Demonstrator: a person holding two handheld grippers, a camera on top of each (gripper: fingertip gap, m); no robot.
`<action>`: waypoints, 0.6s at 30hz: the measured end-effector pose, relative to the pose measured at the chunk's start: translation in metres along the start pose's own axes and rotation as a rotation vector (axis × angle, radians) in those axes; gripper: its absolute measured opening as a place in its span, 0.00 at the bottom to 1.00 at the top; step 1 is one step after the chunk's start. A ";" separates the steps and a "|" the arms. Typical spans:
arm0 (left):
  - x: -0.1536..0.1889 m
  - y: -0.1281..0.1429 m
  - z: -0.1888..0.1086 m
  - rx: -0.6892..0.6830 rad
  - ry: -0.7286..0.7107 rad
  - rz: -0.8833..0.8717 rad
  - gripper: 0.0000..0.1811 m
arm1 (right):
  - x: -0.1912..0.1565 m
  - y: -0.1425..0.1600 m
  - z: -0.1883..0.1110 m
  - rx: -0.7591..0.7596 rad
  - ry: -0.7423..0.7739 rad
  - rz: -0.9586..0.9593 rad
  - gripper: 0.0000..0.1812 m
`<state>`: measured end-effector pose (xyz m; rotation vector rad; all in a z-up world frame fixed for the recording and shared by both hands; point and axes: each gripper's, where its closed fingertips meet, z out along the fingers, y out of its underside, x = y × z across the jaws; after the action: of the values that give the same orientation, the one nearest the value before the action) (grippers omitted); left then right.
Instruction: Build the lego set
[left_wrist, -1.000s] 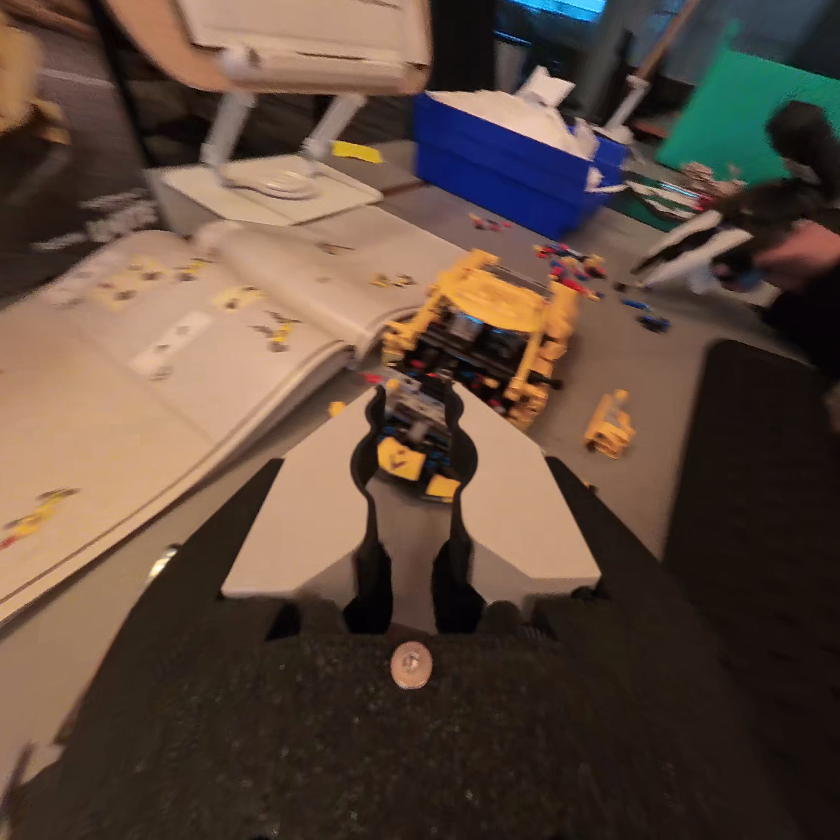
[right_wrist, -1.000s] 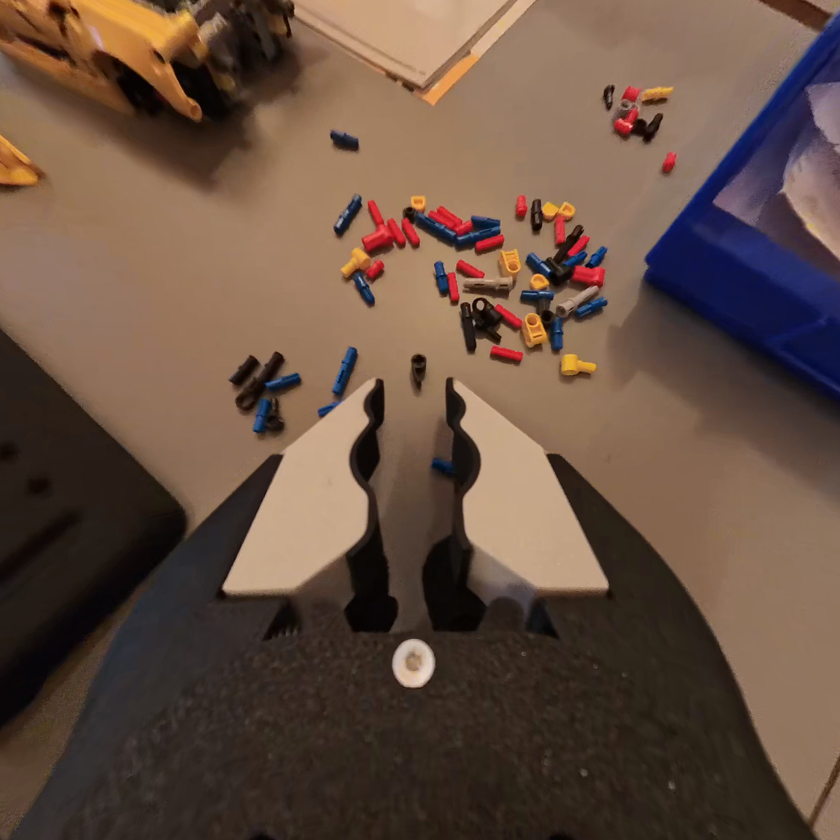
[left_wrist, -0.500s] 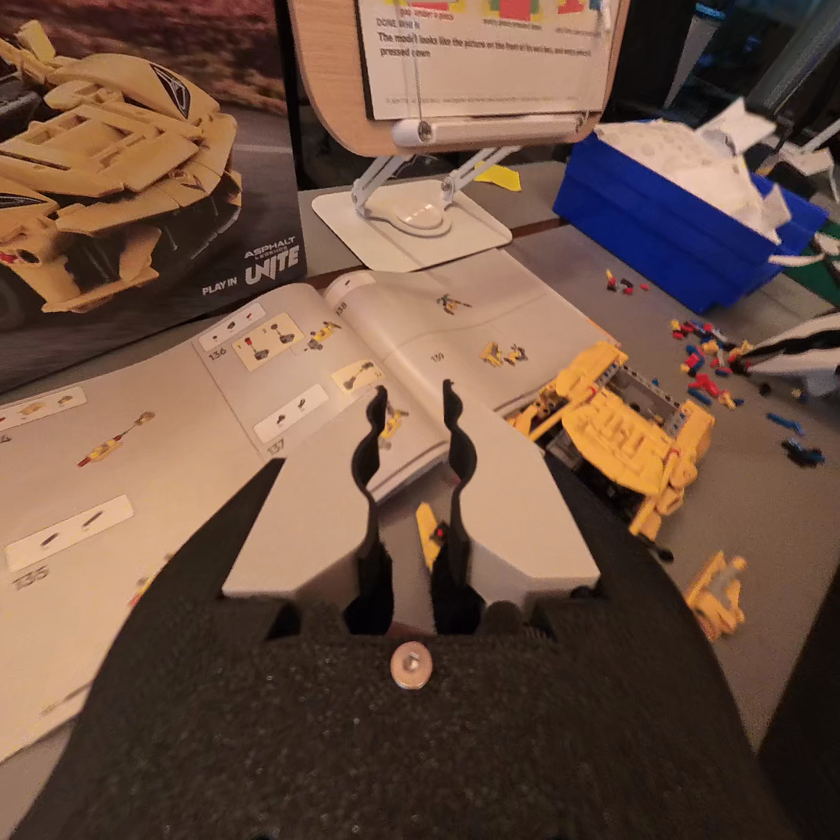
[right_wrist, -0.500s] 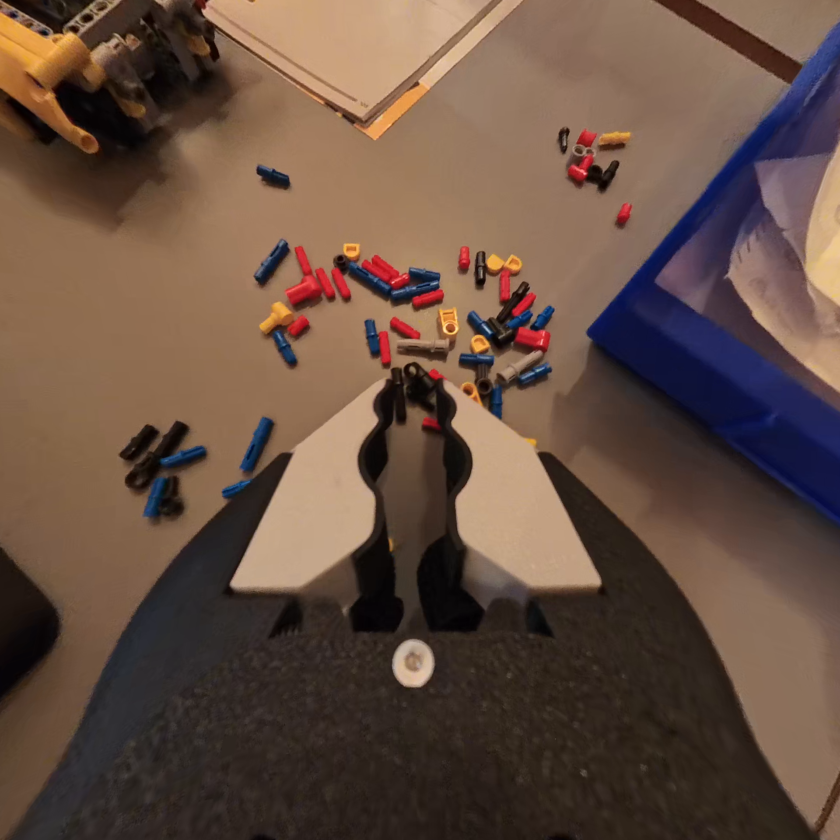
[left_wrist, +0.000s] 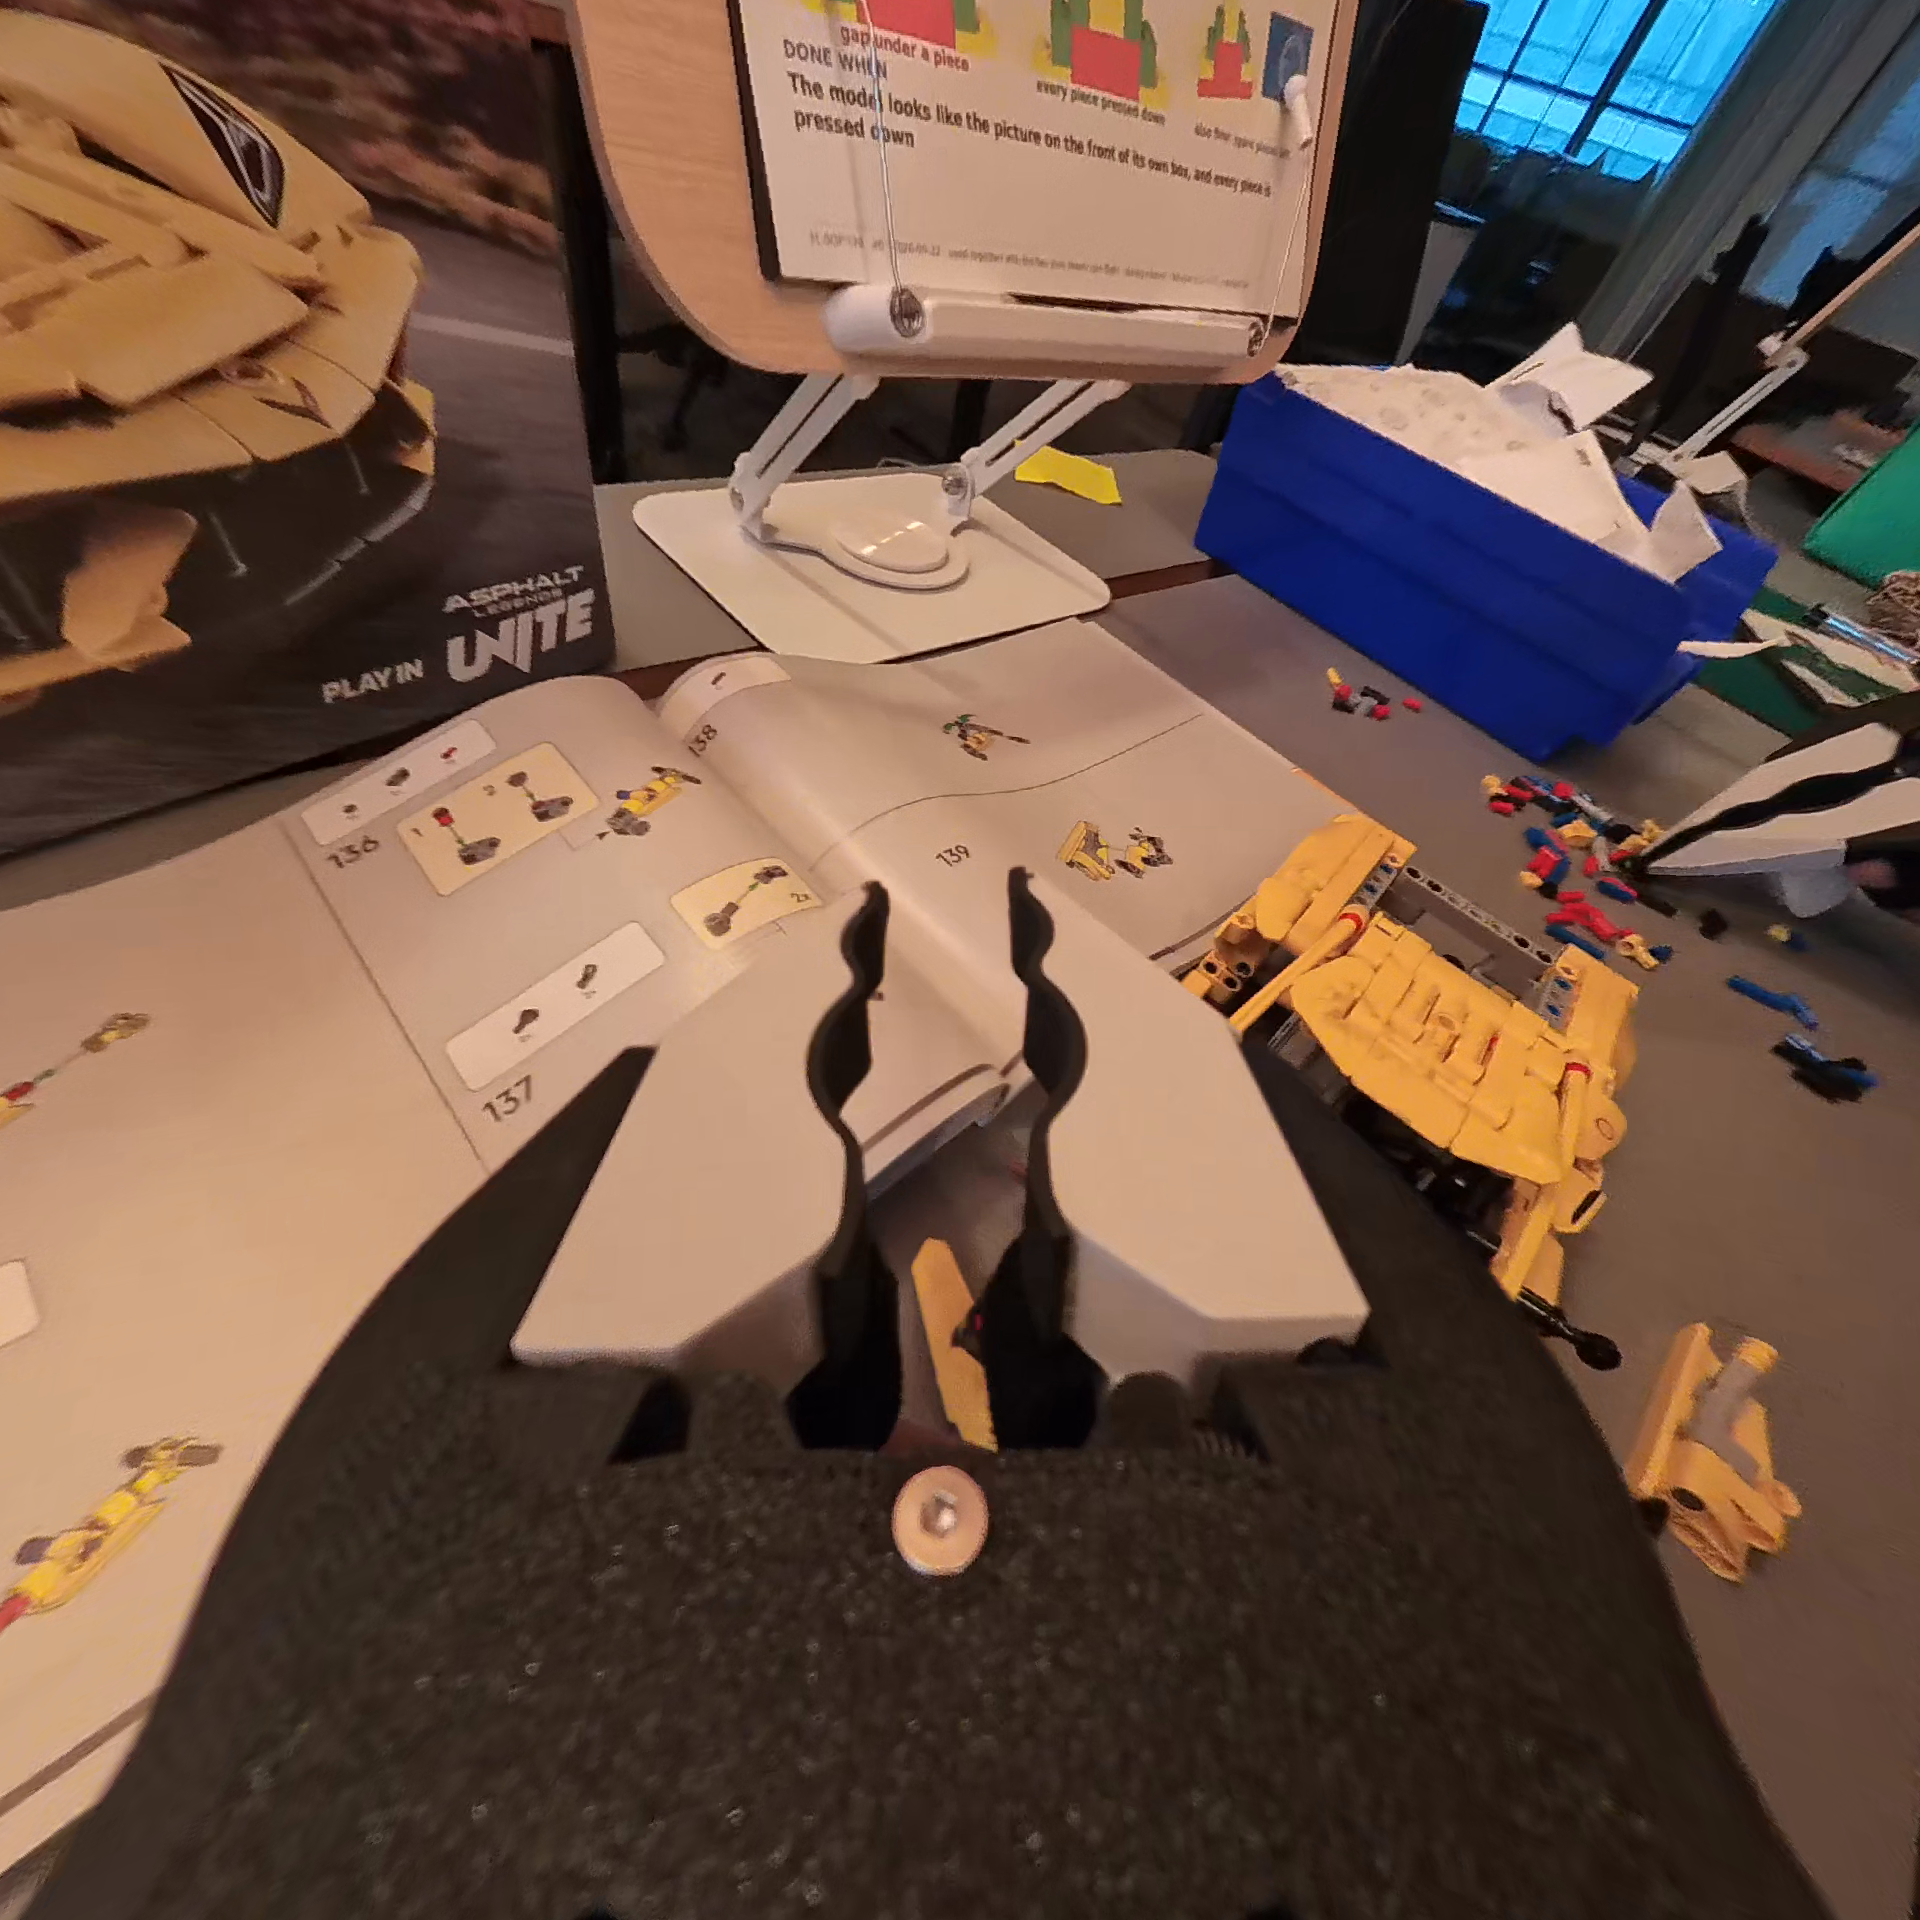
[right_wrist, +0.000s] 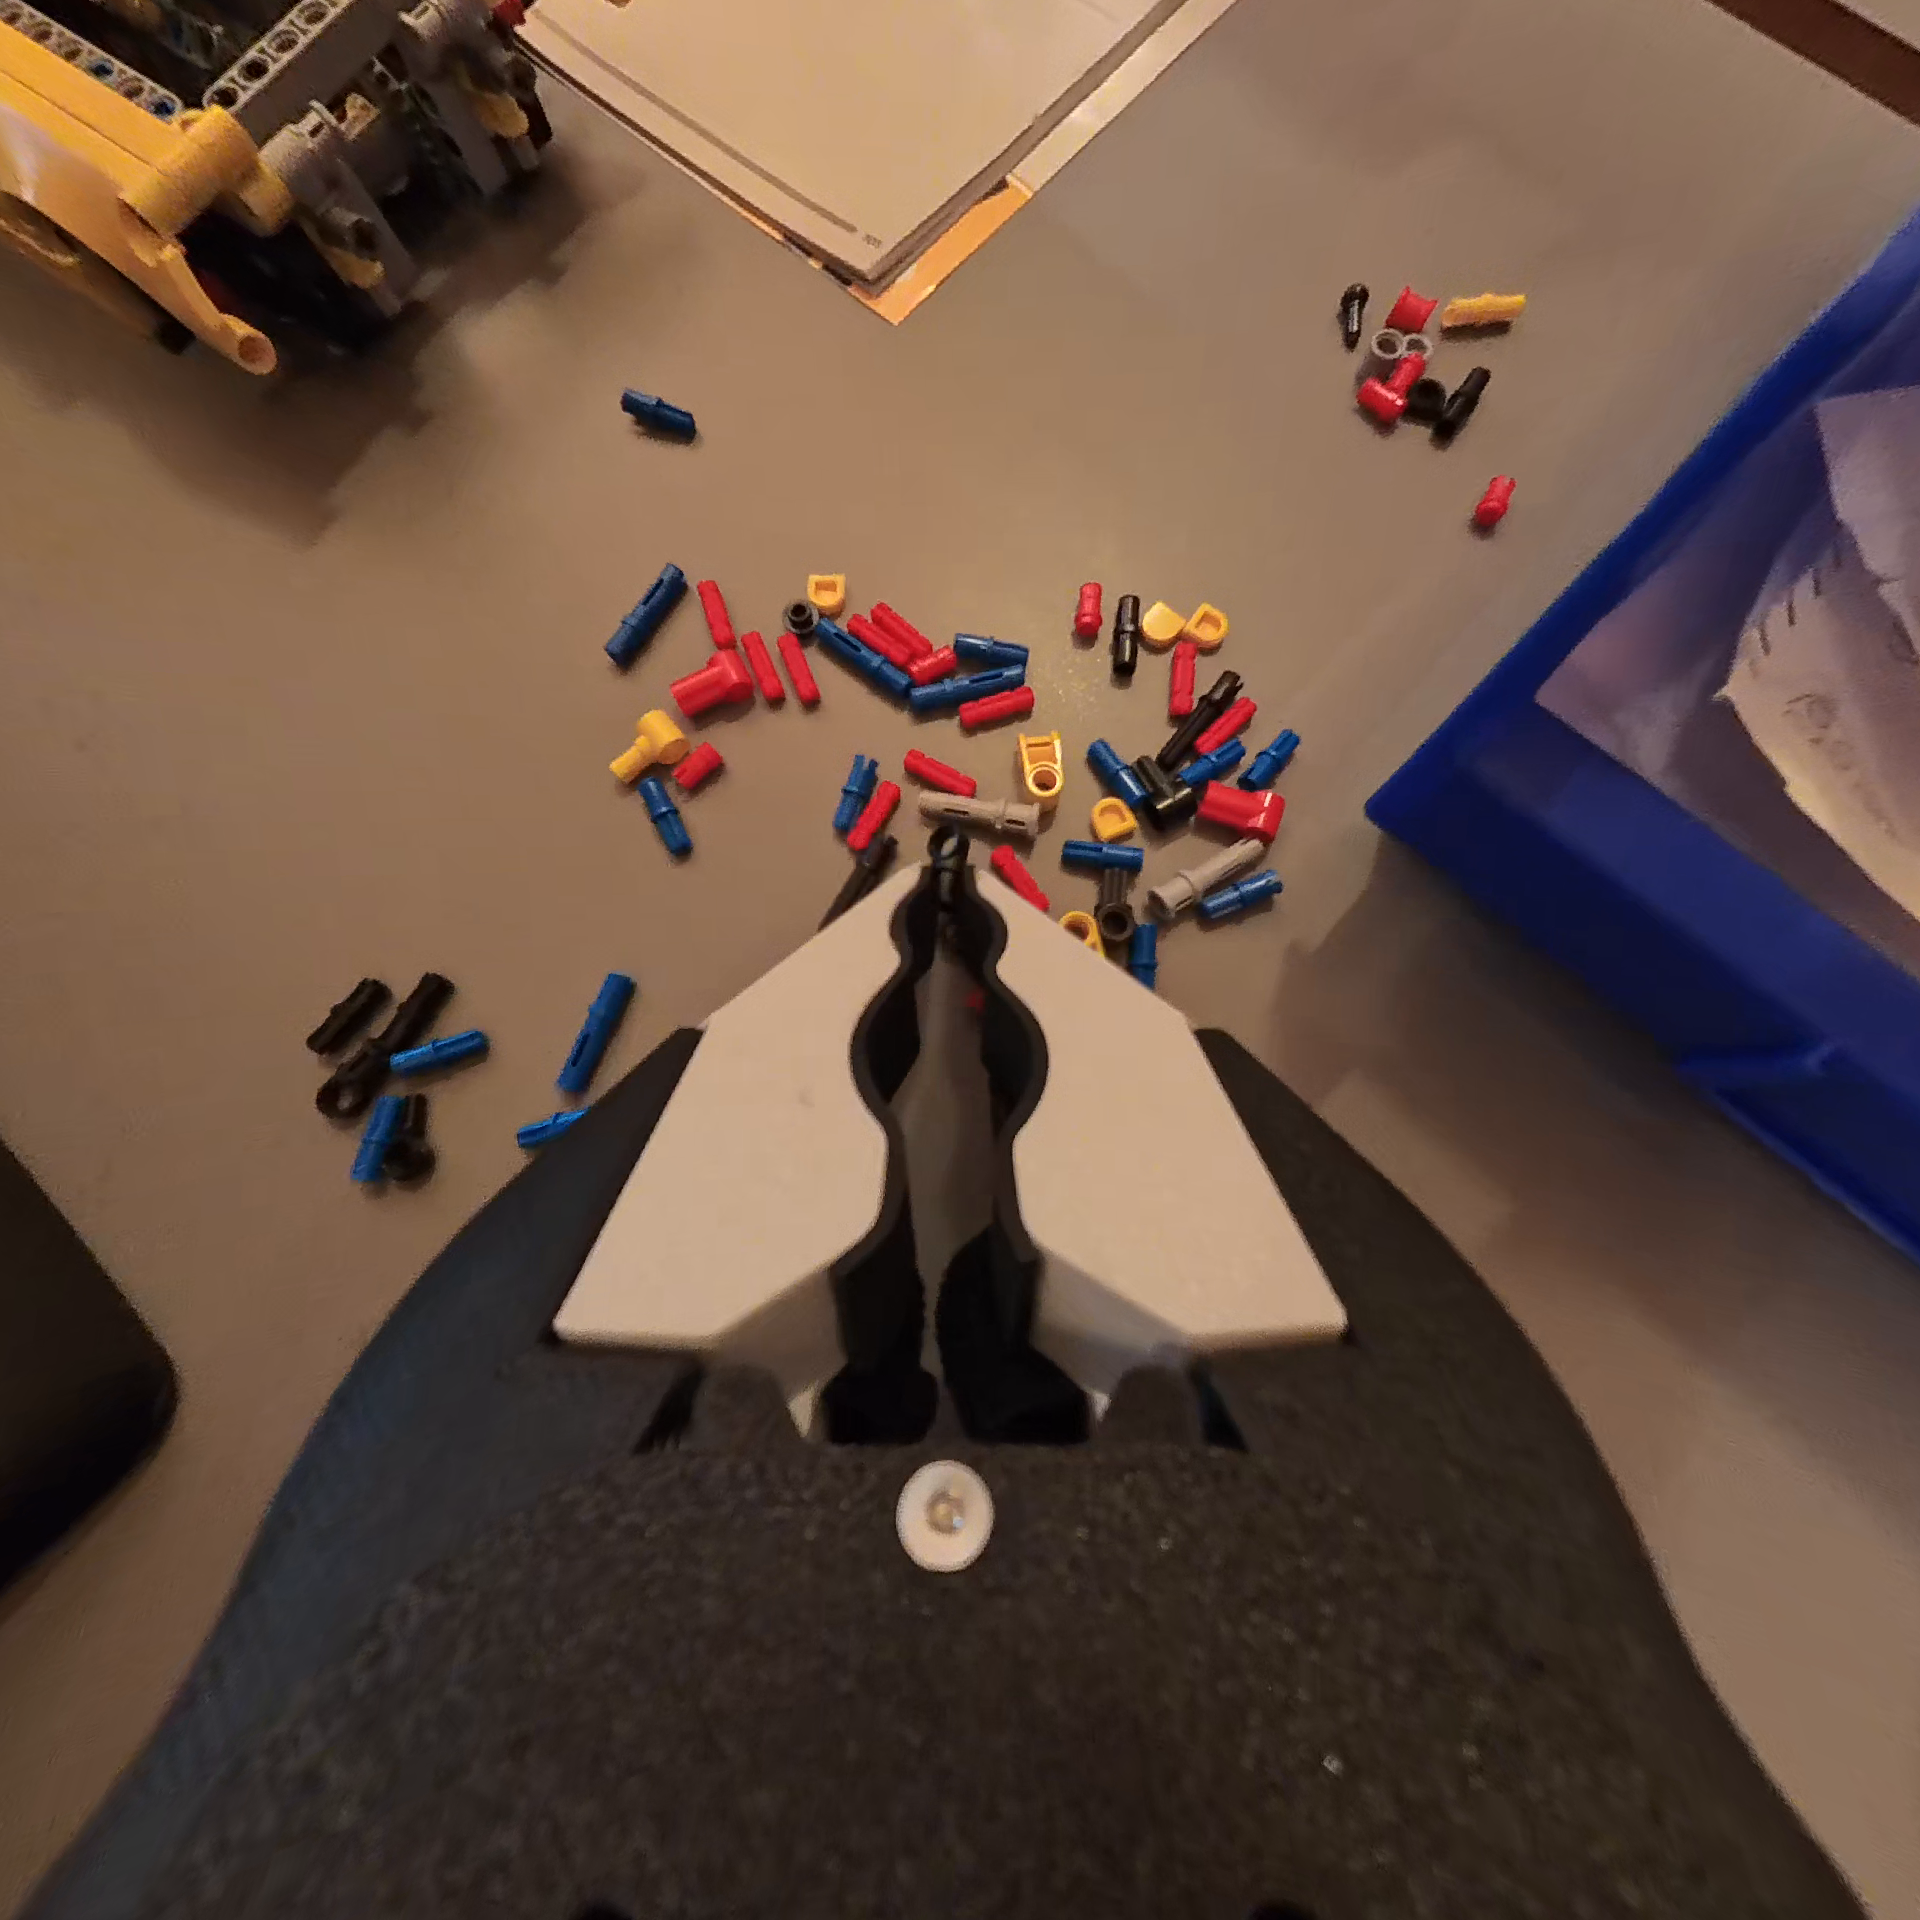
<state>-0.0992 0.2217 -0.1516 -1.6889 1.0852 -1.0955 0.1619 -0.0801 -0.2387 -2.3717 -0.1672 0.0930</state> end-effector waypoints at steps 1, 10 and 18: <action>0.000 0.002 0.000 -0.004 0.004 -0.003 0.13 | -0.001 0.001 -0.001 -0.004 0.000 0.000 0.01; 0.002 -0.001 -0.003 0.005 -0.005 0.038 0.13 | -0.056 -0.042 -0.029 0.140 -0.118 -0.076 0.01; -0.003 0.004 -0.008 -0.024 -0.079 0.161 0.12 | -0.199 -0.040 0.003 0.032 -0.312 -0.240 0.01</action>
<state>-0.1087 0.2221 -0.1533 -1.6189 1.1667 -0.9099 -0.0389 -0.0788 -0.2098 -2.2744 -0.5923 0.3471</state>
